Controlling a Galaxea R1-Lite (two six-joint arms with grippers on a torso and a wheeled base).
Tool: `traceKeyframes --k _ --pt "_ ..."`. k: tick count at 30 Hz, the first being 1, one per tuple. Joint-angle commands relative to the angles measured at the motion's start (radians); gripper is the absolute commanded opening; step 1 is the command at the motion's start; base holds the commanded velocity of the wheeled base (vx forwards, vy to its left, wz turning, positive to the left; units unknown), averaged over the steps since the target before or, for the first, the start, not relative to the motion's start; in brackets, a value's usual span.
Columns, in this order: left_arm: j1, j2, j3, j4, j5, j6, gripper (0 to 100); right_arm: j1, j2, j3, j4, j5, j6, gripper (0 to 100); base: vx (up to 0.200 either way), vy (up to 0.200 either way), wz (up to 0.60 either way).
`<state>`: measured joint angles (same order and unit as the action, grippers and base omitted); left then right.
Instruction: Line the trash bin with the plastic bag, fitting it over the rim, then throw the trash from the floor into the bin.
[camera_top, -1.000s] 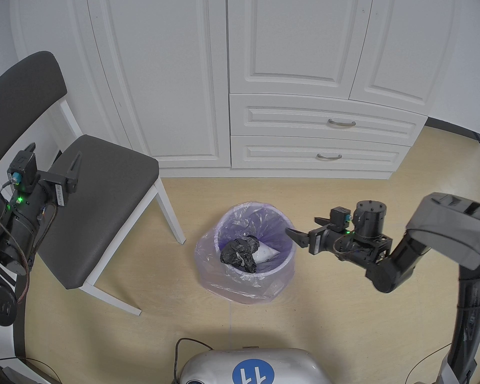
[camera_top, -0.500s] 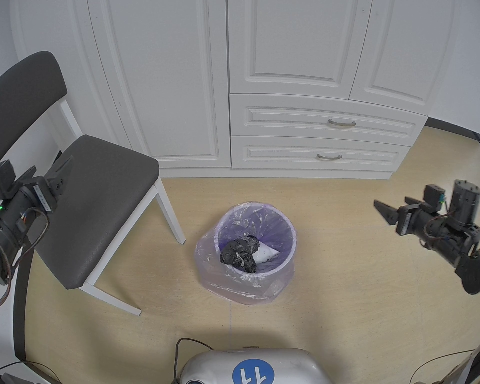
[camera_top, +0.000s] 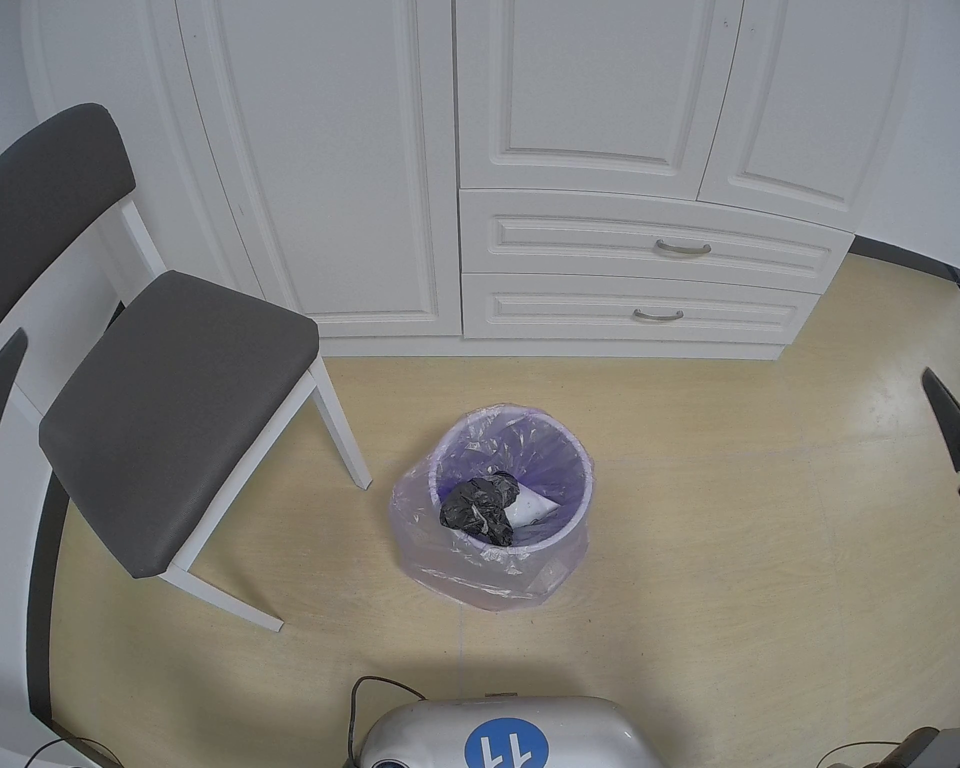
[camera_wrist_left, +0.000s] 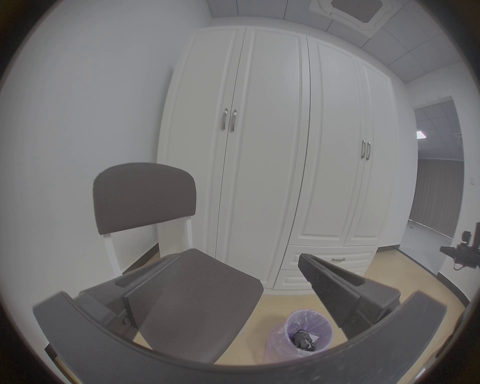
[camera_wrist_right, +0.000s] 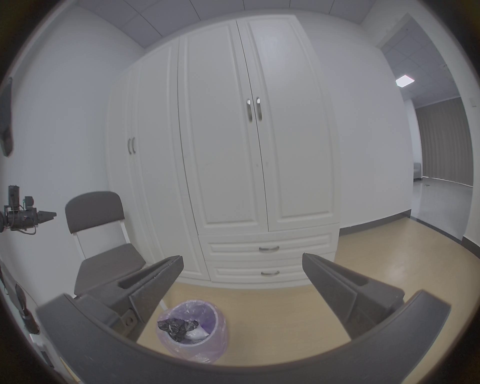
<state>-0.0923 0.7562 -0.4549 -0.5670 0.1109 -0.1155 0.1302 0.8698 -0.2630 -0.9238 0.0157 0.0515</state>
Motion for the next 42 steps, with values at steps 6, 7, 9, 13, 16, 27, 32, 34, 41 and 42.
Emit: traceKeyframes --k 6,7,9,13,16,27,32,34,41,42 --pt "0.117 -0.529 0.096 0.24 -0.025 0.028 100 -0.142 -0.862 0.099 0.482 0.072 0.008 100 0.0 0.0 0.0" --pt "0.126 -0.569 0.12 0.249 -0.025 0.028 100 -0.136 -0.87 0.12 0.481 0.089 0.005 100 0.0 0.0 0.0" --pt "0.14 -0.626 0.148 0.289 -0.025 0.028 100 -0.135 -0.87 0.143 0.484 0.095 0.005 100 0.0 0.0 0.0" --pt "0.134 -0.69 0.197 0.371 -0.003 0.02 100 -0.133 -0.87 0.226 0.485 0.095 0.008 100 0.0 0.0 0.0" --pt "0.097 -0.727 0.275 0.395 -0.005 0.023 100 -0.133 -0.87 0.263 0.517 0.087 0.013 100 0.0 0.0 0.0" --pt "0.094 -0.756 0.452 0.527 0.026 0.065 100 -0.133 -0.868 0.263 0.861 -0.12 -0.027 100 0.0 0.0 0.0" --pt "0.094 -0.756 0.452 0.529 0.026 0.06 100 -0.133 -0.87 0.263 0.856 -0.079 -0.03 100 0.0 0.0 0.0" --pt "0.094 -0.756 0.452 0.53 0.024 0.051 100 -0.133 -0.87 0.263 0.858 -0.046 -0.01 100 0.0 0.0 0.0" --pt "0.091 -0.755 0.455 0.553 -0.073 0.066 100 -0.132 -0.867 0.263 0.867 0.055 -0.065 100 0.0 0.0 0.0" --pt "0.091 -0.756 0.455 0.565 -0.085 0.086 100 -0.132 -0.867 0.263 0.876 0.061 -0.071 100 0.0 0.0 0.0"
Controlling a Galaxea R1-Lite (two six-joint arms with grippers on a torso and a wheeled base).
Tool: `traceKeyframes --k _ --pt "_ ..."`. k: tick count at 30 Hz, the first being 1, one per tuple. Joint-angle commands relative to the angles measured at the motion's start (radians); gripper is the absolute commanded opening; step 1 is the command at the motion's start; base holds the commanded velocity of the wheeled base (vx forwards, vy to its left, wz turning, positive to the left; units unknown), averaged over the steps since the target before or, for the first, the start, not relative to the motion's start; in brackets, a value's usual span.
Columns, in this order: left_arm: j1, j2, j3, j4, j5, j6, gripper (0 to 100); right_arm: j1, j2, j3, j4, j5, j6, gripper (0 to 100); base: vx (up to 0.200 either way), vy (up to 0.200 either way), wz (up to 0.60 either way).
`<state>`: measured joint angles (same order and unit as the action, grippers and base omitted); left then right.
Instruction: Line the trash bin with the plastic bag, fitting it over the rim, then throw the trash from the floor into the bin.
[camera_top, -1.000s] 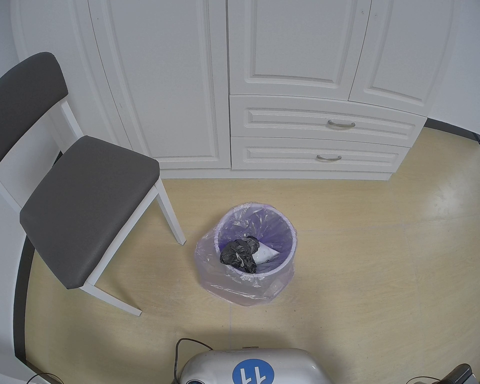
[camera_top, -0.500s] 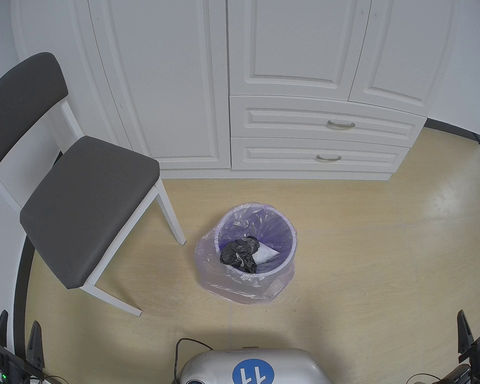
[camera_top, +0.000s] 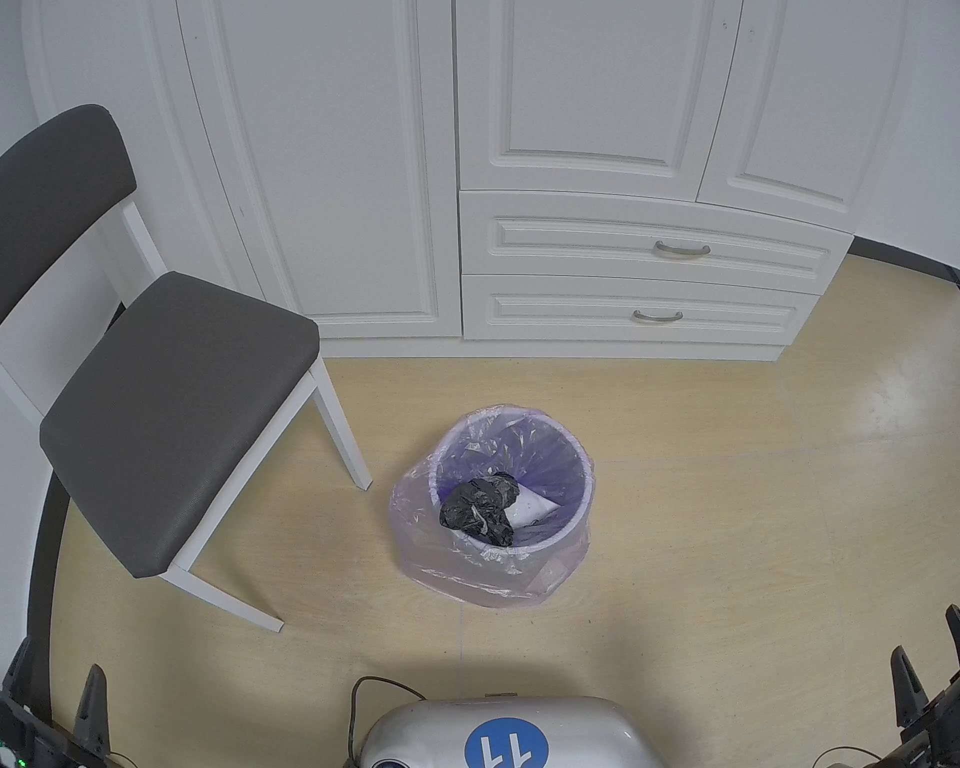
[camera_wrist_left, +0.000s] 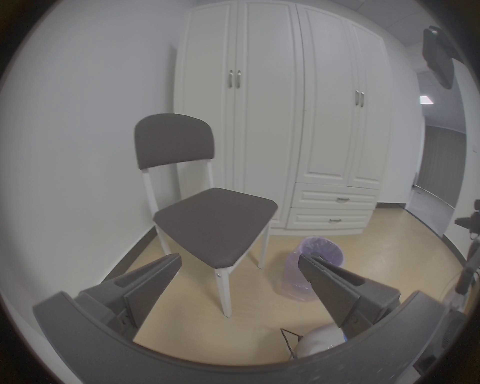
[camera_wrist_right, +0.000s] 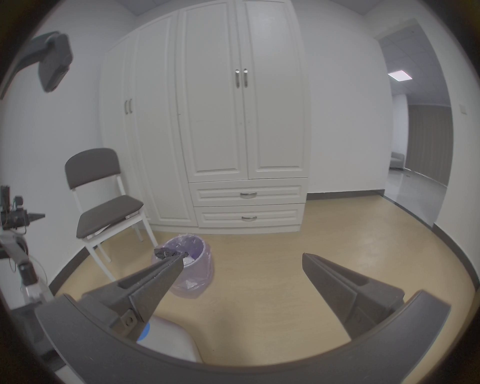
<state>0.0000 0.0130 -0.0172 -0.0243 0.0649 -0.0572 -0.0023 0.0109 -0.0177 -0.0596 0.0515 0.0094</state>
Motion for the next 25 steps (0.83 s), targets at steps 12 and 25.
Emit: traceKeyframes --k 12,25 --pt "0.002 -0.013 0.017 0.024 -0.04 0.046 100 -0.001 -0.008 0.016 0.055 -0.045 0.012 100 0.0 0.0 0.0" --pt "0.0 -0.013 0.017 0.024 -0.036 0.03 100 0.001 -0.009 0.016 0.053 -0.047 0.014 100 0.0 0.0 0.0"
